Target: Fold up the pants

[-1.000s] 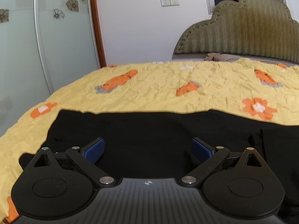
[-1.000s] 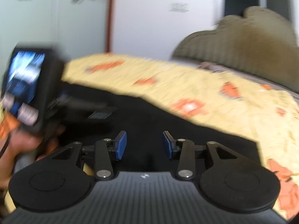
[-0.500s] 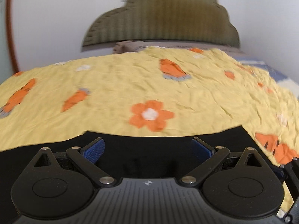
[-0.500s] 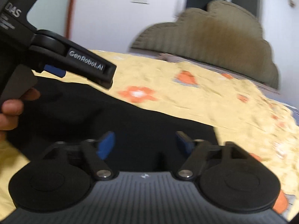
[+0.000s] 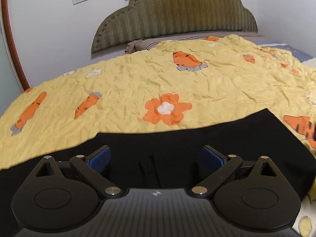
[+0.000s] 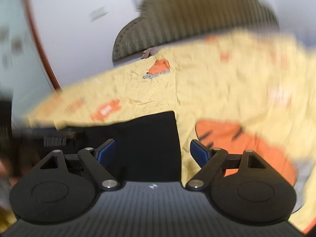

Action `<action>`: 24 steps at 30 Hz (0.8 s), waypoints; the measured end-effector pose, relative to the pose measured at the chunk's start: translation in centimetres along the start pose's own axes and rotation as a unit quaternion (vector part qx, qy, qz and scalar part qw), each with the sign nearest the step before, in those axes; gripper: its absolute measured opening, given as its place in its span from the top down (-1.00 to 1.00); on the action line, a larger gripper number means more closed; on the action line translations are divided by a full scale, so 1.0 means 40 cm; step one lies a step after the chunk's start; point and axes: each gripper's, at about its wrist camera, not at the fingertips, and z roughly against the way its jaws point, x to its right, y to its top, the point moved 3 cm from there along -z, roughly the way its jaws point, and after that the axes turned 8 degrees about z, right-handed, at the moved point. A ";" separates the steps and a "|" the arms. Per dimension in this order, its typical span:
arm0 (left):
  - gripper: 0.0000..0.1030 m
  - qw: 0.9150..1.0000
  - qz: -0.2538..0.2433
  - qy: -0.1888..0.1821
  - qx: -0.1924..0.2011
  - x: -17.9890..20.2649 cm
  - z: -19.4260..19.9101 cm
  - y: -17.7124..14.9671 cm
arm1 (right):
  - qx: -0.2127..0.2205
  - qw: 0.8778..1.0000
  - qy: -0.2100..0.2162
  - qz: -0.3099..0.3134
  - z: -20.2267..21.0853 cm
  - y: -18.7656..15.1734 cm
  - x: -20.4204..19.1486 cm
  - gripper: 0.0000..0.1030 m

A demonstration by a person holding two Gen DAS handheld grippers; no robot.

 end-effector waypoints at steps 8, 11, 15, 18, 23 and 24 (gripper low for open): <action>-0.93 0.999 -0.015 0.018 -0.032 0.008 -0.030 -0.065 | -0.036 0.962 0.170 -0.210 -0.108 0.005 0.213 -0.54; -0.93 0.999 -0.016 0.019 -0.030 0.011 -0.033 -0.073 | -0.060 0.957 0.180 -0.221 -0.187 0.011 0.215 -0.51; -0.94 0.999 -0.020 0.020 -0.026 0.013 -0.033 -0.076 | -0.085 0.954 0.190 -0.218 -0.243 0.022 0.215 -0.46; -0.94 0.999 -0.017 0.016 -0.025 0.009 -0.033 -0.078 | -0.108 0.954 0.199 -0.195 -0.249 0.025 0.201 -0.46; -0.94 1.000 -0.003 0.013 -0.023 0.005 -0.037 -0.082 | -0.134 0.948 0.221 -0.187 -0.226 0.018 0.187 -0.46; -0.95 1.000 -0.003 0.014 -0.021 0.007 -0.038 -0.083 | -0.139 0.946 0.224 -0.186 -0.233 0.020 0.182 -0.46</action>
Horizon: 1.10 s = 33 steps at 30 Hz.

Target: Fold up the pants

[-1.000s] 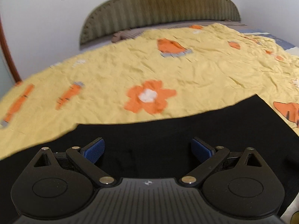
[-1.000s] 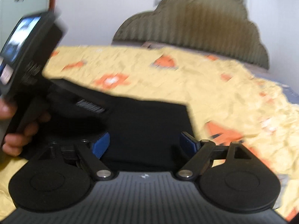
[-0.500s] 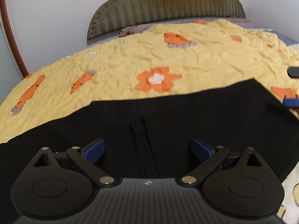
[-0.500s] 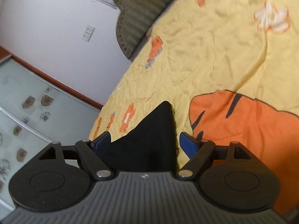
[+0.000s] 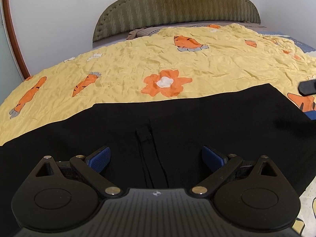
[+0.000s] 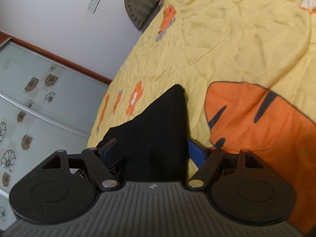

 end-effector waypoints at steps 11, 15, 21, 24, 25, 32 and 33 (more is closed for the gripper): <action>-0.96 0.999 -0.042 0.012 0.002 0.027 0.015 0.045 | -0.027 0.999 -0.038 0.013 -0.012 -0.018 0.015 0.61; -0.96 0.997 -0.068 -0.035 0.015 0.084 0.052 0.140 | -0.017 0.997 -0.053 0.048 -0.006 -0.032 -0.004 0.66; -0.96 0.992 -0.074 -0.087 -0.055 0.185 0.042 0.236 | -0.020 0.949 -0.190 0.250 -0.031 -0.064 -0.176 0.76; -0.96 0.986 -0.036 -0.125 -0.104 0.211 0.019 0.252 | -0.023 0.903 -0.251 0.348 -0.057 -0.095 -0.262 0.76; -0.96 0.984 -0.025 -0.133 -0.116 0.217 0.015 0.253 | -0.024 0.889 -0.265 0.373 -0.064 -0.104 -0.284 0.77; -0.96 0.973 0.009 -0.145 -0.181 0.263 -0.014 0.239 | -0.026 0.820 -0.327 0.468 -0.104 -0.161 -0.352 0.78; -0.96 0.971 0.012 -0.148 -0.190 0.270 -0.015 0.236 | -0.025 0.815 -0.333 0.474 -0.113 -0.167 -0.356 0.78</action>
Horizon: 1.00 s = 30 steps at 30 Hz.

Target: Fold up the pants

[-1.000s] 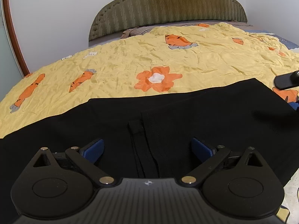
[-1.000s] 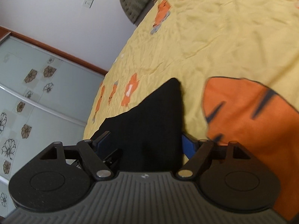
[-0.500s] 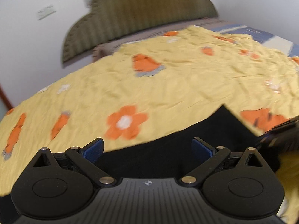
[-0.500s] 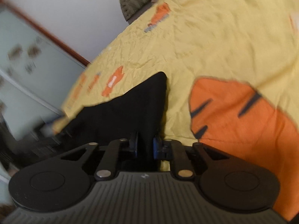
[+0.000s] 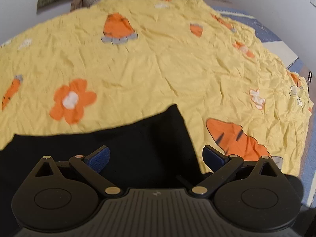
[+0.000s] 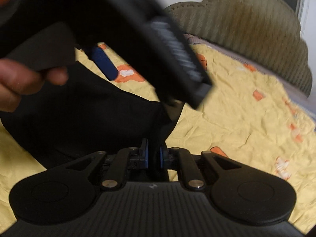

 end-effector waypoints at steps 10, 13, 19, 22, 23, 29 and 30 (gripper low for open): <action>0.82 0.997 0.037 0.004 -0.060 0.013 -0.072 0.000 | 0.003 0.999 -0.020 0.033 0.007 0.003 -0.031 0.77; 0.87 0.998 0.048 -0.001 -0.049 0.007 -0.058 -0.007 | -0.001 0.999 -0.026 0.032 0.009 -0.008 -0.038 0.78; 0.88 0.998 0.057 -0.033 -0.021 -0.026 0.028 0.004 | 0.022 0.999 -0.033 0.018 0.047 0.007 -0.040 0.84; 0.88 0.997 0.056 -0.045 -0.007 -0.060 0.084 0.011 | 0.039 0.999 -0.024 0.016 0.081 0.035 -0.049 0.84; 0.88 0.997 0.056 -0.048 -0.002 -0.076 0.103 0.012 | 0.045 0.999 -0.018 0.012 0.091 0.048 -0.053 0.83; 0.88 0.995 0.070 -0.063 0.014 -0.211 0.207 0.014 | 0.086 0.995 0.038 -0.024 0.144 0.124 -0.073 0.83; 0.88 0.995 0.075 -0.066 0.015 -0.241 0.223 0.012 | 0.092 0.994 0.050 -0.030 0.149 0.139 -0.080 0.83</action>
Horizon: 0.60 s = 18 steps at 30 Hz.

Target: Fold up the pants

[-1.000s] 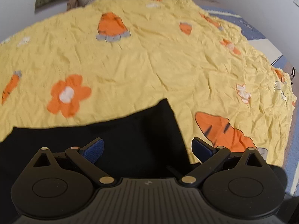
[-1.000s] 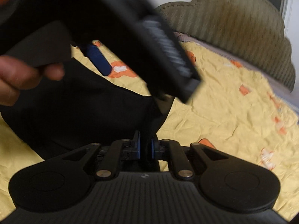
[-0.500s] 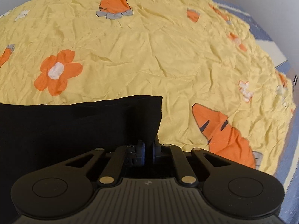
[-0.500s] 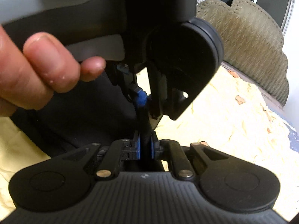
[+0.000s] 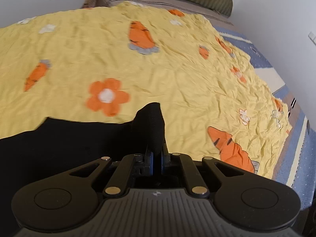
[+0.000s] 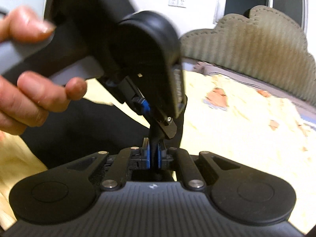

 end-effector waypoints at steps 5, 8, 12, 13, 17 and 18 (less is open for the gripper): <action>0.87 1.000 0.015 -0.004 0.013 -0.140 0.095 0.002 | 0.023 0.997 0.060 -0.034 -0.017 0.066 -0.056 0.83; 0.87 0.999 0.017 0.013 0.029 -0.223 0.148 -0.005 | 0.028 0.995 0.087 -0.040 -0.040 0.100 -0.101 0.83; 0.87 0.998 0.028 0.035 0.043 -0.332 0.210 -0.012 | 0.033 0.992 0.117 -0.042 -0.087 0.149 -0.180 0.83; 0.87 0.998 0.033 0.040 0.046 -0.360 0.224 -0.014 | 0.033 0.990 0.126 -0.045 -0.097 0.159 -0.202 0.83; 0.87 0.995 0.054 0.060 0.054 -0.476 0.273 -0.024 | 0.033 0.983 0.169 -0.071 -0.145 0.199 -0.278 0.83; 0.87 0.995 0.060 0.064 0.055 -0.505 0.284 -0.028 | 0.032 0.981 0.178 -0.075 -0.159 0.207 -0.300 0.83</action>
